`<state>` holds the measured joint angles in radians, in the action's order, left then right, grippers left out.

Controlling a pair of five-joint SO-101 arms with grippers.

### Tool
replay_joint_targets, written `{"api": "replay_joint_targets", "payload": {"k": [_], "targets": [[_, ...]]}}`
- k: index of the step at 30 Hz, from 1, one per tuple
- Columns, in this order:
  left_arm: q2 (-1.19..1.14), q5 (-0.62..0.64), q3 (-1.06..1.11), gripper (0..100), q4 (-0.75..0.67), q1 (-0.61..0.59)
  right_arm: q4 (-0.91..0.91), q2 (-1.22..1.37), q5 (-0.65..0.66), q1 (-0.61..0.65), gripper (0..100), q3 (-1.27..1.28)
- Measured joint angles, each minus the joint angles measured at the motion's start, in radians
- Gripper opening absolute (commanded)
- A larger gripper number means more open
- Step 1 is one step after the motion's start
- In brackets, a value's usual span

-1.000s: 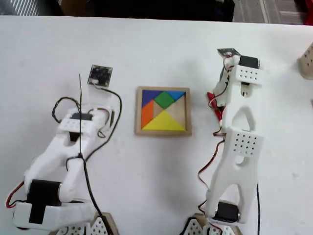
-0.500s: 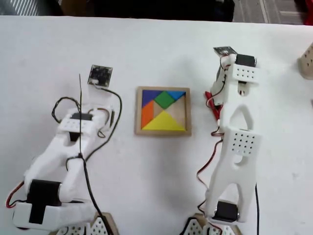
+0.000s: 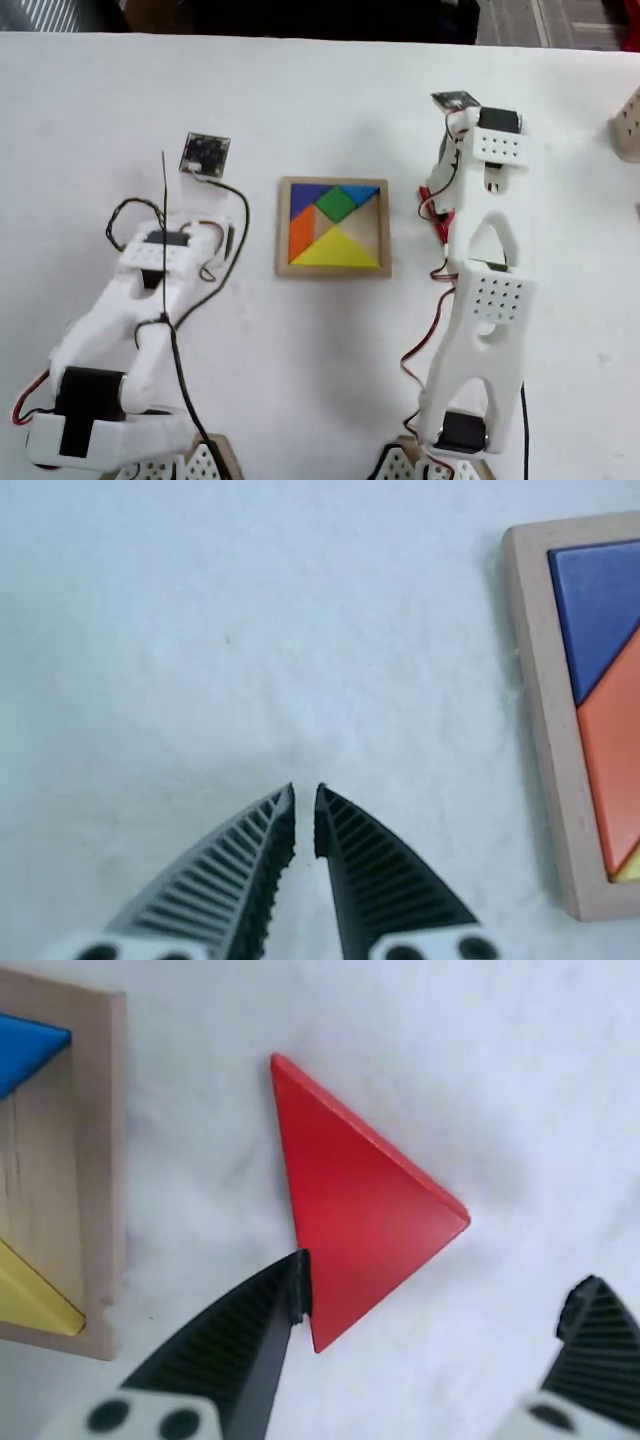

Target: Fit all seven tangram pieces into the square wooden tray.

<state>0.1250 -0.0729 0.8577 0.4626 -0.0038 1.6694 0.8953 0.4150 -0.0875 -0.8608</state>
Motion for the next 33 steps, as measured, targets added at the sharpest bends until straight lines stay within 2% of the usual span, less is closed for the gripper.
{"api": "replay_joint_targets", "payload": {"k": [13, 19, 30, 33], "targets": [[0.0, 0.0, 0.0, 6, 0.0, 0.0, -0.043, 0.064, 0.002, 0.0, 37.5, -0.005], [0.0, 0.0, 0.0, 6, 0.0, 0.0, -0.043, 0.069, 0.003, 0.014, 29.3, -0.005], [0.0, 0.0, 0.0, 6, 0.0, 0.0, -0.051, 0.087, 0.0, 0.038, 31.1, -0.003], [0.0, 0.0, 0.0, 6, 0.0, 0.0, -0.051, 0.087, 0.0, 0.04, 27.3, -0.003]]}}
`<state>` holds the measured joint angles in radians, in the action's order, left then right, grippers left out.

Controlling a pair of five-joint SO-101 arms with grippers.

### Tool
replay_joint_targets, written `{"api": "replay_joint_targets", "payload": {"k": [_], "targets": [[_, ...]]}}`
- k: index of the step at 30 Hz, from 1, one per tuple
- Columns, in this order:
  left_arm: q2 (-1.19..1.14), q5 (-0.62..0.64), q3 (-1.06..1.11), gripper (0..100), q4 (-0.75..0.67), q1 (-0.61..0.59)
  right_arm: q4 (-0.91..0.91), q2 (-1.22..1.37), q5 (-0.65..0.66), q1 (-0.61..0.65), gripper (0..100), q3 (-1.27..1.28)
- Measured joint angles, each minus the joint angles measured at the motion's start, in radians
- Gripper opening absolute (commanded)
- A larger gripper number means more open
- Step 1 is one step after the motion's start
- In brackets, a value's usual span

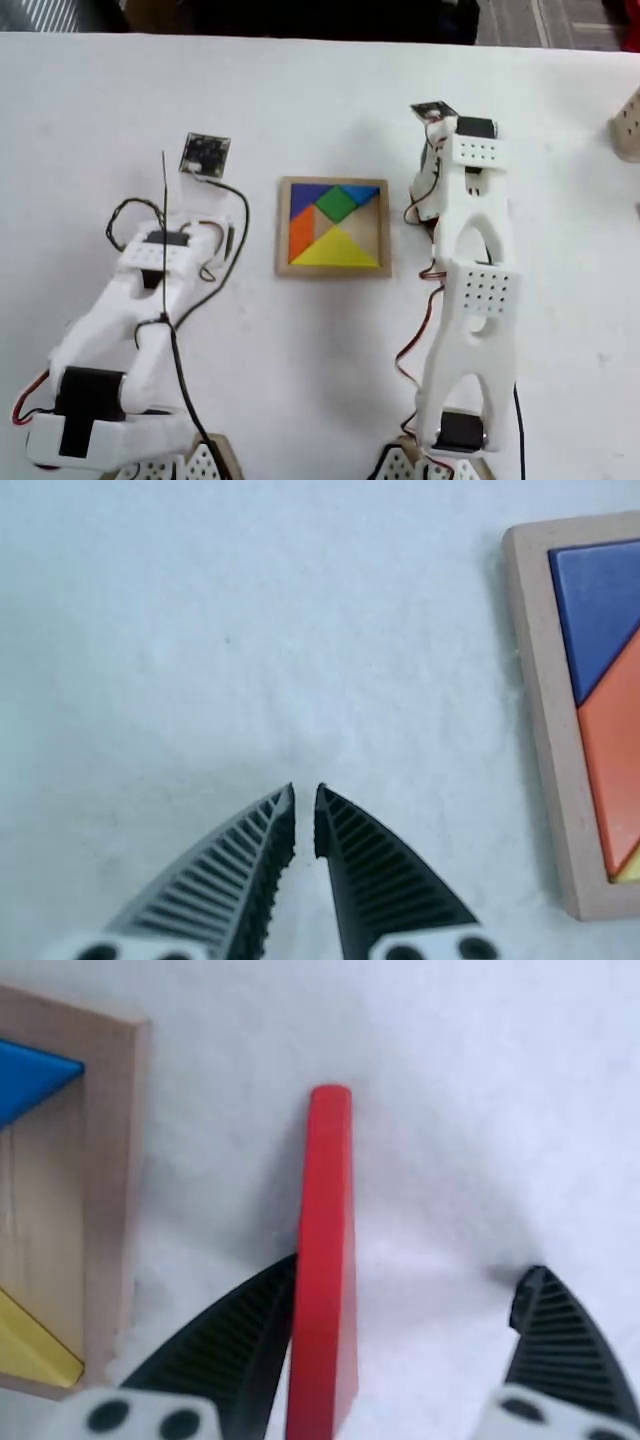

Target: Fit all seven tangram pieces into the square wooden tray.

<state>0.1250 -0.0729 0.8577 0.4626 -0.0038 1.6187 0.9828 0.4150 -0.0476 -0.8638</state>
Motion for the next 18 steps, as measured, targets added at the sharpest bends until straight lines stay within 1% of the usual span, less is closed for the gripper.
{"api": "replay_joint_targets", "payload": {"k": [2, 5, 6, 7, 9, 11, 15, 18], "targets": [[0.0, 0.0, 0.0, 6, 0.0, 0.0, -0.002, 0.0, 0.0, 0.0, 19.8, 0.0], [0.0, 0.0, 0.0, 6, 0.0, 0.0, -0.012, 0.0, -0.002, -0.003, 2.2, -0.002], [0.0, 0.0, 0.0, 6, 0.0, 0.0, -0.014, -0.002, -0.002, -0.005, 0.7, -0.002], [0.0, 0.0, 0.0, 6, 0.0, 0.0, -0.017, -0.002, -0.002, -0.006, 3.5, -0.003], [0.0, 0.0, 0.0, 6, 0.0, 0.0, -0.017, -0.003, -0.002, -0.006, 1.5, -0.003], [0.0, 0.0, 0.0, 6, 0.0, 0.0, -0.012, -0.003, -0.005, -0.006, 2.1, -0.003], [0.0, 0.0, 0.0, 6, 0.0, 0.0, 0.068, 0.0, -0.103, 0.002, 1.7, -0.034], [0.0, 0.0, 0.0, 6, 0.0, 0.0, 0.087, -0.034, -0.184, 0.006, 1.7, -0.017]]}}
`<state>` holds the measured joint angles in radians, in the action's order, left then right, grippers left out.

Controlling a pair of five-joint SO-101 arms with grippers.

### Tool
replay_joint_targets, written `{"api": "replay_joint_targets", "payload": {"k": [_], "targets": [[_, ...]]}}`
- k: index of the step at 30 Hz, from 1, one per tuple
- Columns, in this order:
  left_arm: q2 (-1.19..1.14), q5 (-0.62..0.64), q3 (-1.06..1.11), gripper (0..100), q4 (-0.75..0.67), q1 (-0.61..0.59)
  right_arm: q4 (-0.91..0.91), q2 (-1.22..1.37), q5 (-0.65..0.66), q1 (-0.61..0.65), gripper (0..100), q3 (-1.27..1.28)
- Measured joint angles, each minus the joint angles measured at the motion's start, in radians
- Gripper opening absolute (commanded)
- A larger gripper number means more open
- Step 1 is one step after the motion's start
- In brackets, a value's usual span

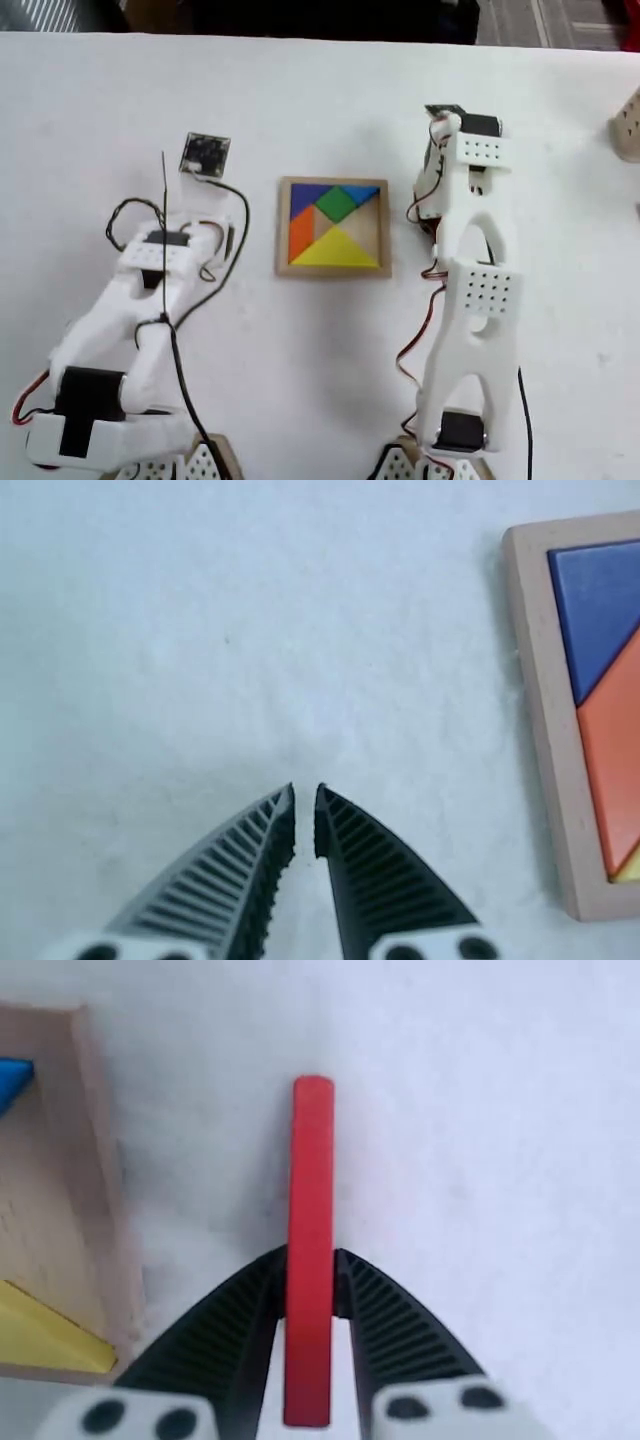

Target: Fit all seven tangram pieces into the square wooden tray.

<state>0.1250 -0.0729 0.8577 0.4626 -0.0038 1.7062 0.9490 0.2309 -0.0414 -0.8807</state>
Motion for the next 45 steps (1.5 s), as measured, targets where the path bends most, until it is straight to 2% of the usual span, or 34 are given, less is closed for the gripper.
{"api": "replay_joint_targets", "payload": {"k": [11, 21, 40, 45], "targets": [[0.0, 0.0, 0.0, 6, 0.0, 0.0, 0.005, -0.288, -0.143, 0.153, 1.7, 0.224], [0.0, 0.0, 0.0, 6, 0.0, 0.0, -0.068, -0.295, -0.278, 0.333, 1.7, 0.23], [0.0, 0.0, 0.0, 6, 0.0, 0.0, -0.132, -0.178, -0.285, 0.264, 2.6, 0.23], [0.0, 0.0, 0.0, 6, 0.0, 0.0, -0.127, -0.178, -0.259, 0.264, 18.5, 0.23]]}}
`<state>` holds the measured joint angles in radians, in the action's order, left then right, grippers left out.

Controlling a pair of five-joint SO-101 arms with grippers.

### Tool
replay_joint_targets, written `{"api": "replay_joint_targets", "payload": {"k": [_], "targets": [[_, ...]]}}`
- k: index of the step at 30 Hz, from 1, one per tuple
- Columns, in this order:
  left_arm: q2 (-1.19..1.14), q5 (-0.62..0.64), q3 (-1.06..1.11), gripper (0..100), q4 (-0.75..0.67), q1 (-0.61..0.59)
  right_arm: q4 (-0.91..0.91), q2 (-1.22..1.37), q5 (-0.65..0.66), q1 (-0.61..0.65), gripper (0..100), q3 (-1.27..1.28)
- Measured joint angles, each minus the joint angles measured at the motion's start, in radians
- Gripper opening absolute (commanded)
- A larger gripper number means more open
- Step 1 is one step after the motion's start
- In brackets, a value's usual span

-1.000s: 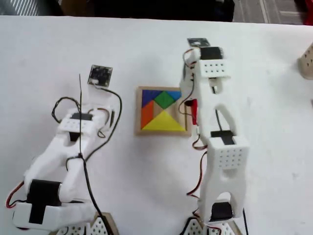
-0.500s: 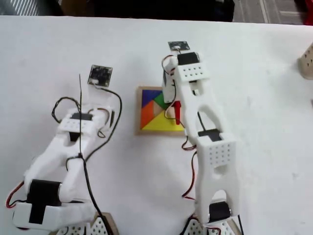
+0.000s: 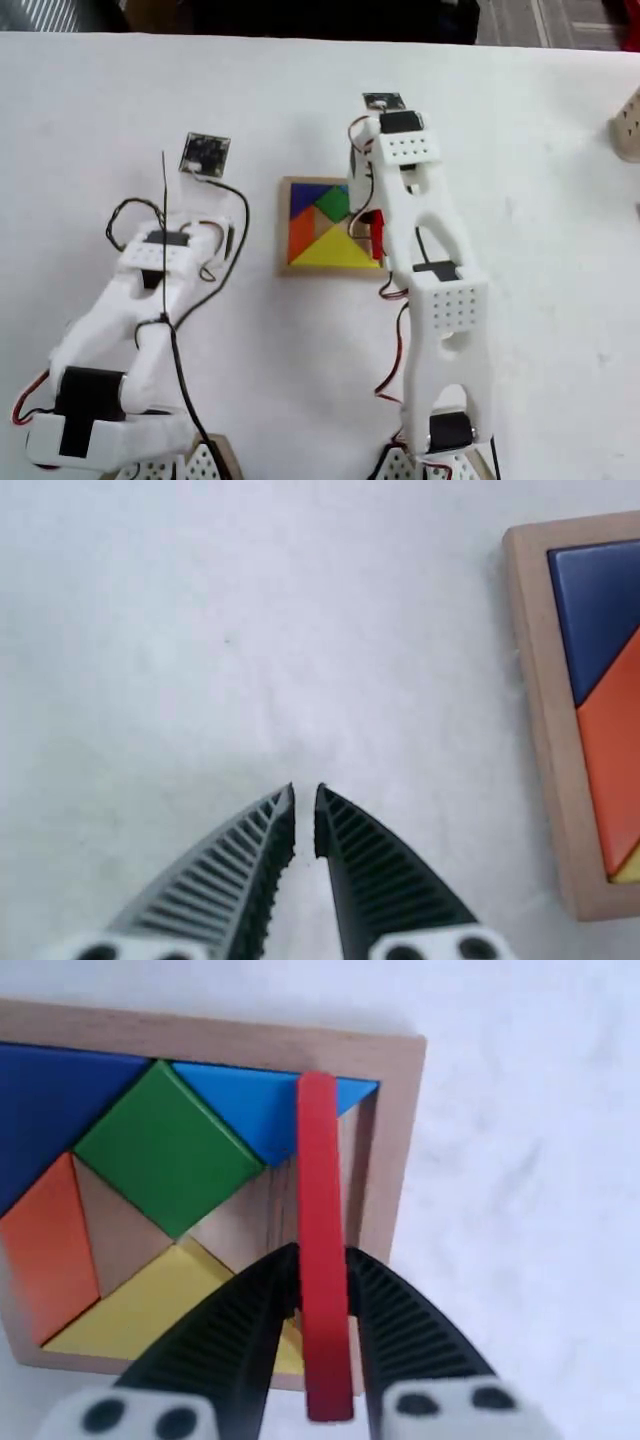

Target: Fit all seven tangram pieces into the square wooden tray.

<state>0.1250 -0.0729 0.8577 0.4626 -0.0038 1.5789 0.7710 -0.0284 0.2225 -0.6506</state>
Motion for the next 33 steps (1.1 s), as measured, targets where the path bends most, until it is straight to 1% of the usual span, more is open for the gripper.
{"api": "replay_joint_targets", "payload": {"k": [3, 5, 11, 15, 19, 23, 24, 26, 29, 30, 31, 32, 33], "targets": [[0.0, 0.0, 0.0, 6, 0.0, 0.0, 0.003, 0.0, 0.011, 0.003, 27.8, 0.0], [0.0, 0.0, 0.0, 6, 0.0, 0.0, 0.003, 0.0, 0.011, 0.003, 30.3, 0.0], [0.0, 0.0, 0.0, 6, 0.0, 0.0, 0.018, -0.002, 0.012, 0.006, 29.8, -0.002], [0.0, 0.0, 0.0, 6, 0.0, 0.0, 0.104, -0.017, 0.014, 0.005, 29.8, -0.078], [0.0, 0.0, 0.0, 6, 0.0, 0.0, 0.132, -0.106, 0.014, 0.005, 29.8, -0.094], [0.0, 0.0, 0.0, 6, 0.0, 0.0, 0.133, -0.226, 0.014, 0.005, 29.5, -0.008], [0.0, 0.0, 0.0, 6, 0.0, 0.0, 0.133, -0.261, 0.014, 0.006, 27.8, 0.021], [0.0, 0.0, 0.0, 6, 0.0, 0.0, 0.133, -0.328, 0.014, -0.005, 19.8, 0.086], [0.0, 0.0, 0.0, 6, 0.0, 0.0, 0.133, -0.425, 0.015, -0.052, 1.9, 0.199], [0.0, 0.0, 0.0, 6, 0.0, 0.0, 0.133, -0.45, 0.017, -0.075, 0.9, 0.238], [0.0, 0.0, 0.0, 6, 0.0, 0.0, 0.132, -0.47, 0.017, -0.101, 3.6, 0.278], [0.0, 0.0, 0.0, 6, 0.0, 0.0, 0.127, -0.486, 0.017, -0.129, 4.0, 0.322], [0.0, 0.0, 0.0, 6, 0.0, 0.0, 0.112, -0.497, 0.017, -0.158, 2.0, 0.37]]}}
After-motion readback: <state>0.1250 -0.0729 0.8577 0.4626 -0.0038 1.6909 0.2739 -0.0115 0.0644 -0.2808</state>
